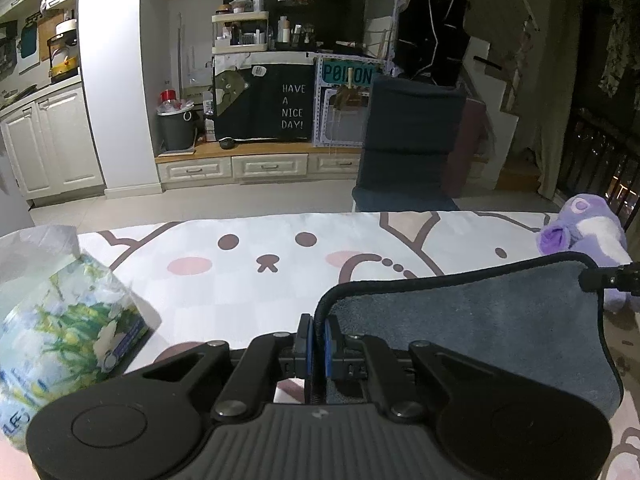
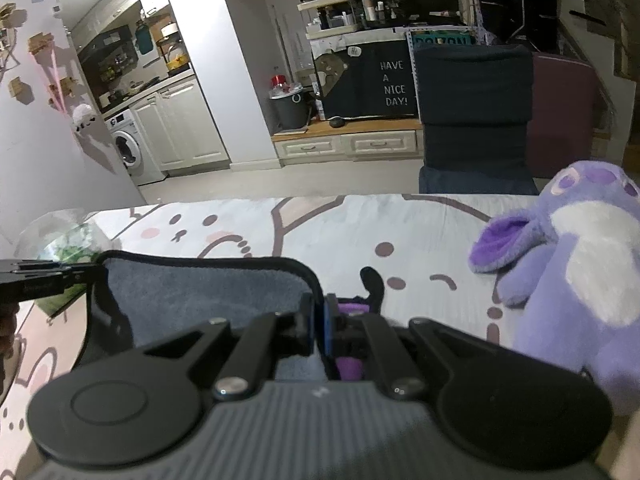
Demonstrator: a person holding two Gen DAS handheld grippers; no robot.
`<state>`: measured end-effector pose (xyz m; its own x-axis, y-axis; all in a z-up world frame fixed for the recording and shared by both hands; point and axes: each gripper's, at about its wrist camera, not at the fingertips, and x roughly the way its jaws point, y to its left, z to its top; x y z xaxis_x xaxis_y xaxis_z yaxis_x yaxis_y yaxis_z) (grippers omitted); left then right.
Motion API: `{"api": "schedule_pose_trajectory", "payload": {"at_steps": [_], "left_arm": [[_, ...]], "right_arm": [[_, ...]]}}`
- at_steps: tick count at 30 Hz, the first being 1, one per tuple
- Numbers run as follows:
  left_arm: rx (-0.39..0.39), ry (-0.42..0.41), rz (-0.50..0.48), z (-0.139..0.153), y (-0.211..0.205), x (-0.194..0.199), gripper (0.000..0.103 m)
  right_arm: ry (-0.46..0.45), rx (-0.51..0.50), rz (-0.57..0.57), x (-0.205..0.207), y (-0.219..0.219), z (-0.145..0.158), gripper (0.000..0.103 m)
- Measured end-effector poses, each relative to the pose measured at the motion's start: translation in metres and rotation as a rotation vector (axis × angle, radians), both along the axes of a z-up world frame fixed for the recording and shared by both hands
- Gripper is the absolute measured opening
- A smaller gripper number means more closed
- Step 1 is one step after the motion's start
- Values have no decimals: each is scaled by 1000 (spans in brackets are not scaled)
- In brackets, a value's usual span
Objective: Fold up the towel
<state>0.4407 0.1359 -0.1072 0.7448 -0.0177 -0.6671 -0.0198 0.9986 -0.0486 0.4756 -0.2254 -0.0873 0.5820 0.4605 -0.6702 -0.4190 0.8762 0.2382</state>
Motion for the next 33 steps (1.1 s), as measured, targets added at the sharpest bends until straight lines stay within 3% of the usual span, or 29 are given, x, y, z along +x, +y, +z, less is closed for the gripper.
{"api": "schedule_pose_trajectory", "payload": {"at_steps": [14, 22, 24, 26, 27, 29, 33], "left_arm": [[8, 55, 15, -35, 1, 23, 7], [0, 79, 24, -41, 1, 30, 11], [2, 102, 25, -41, 2, 31, 18], [2, 105, 33, -40, 3, 30, 41], [-5, 107, 36, -40, 4, 29, 46], [-13, 111, 38, -37, 4, 26, 67], [-14, 110, 38, -31, 2, 19, 87]], "right_arm": [[43, -71, -33, 23, 14, -33, 6], [52, -118, -55, 32, 22, -42, 9], [52, -128, -64, 33, 21, -43, 13], [53, -115, -78, 32, 16, -42, 32], [57, -107, -83, 31, 15, -41, 38], [54, -96, -82, 29, 13, -38, 52], [54, -94, -78, 24, 13, -33, 67]]}}
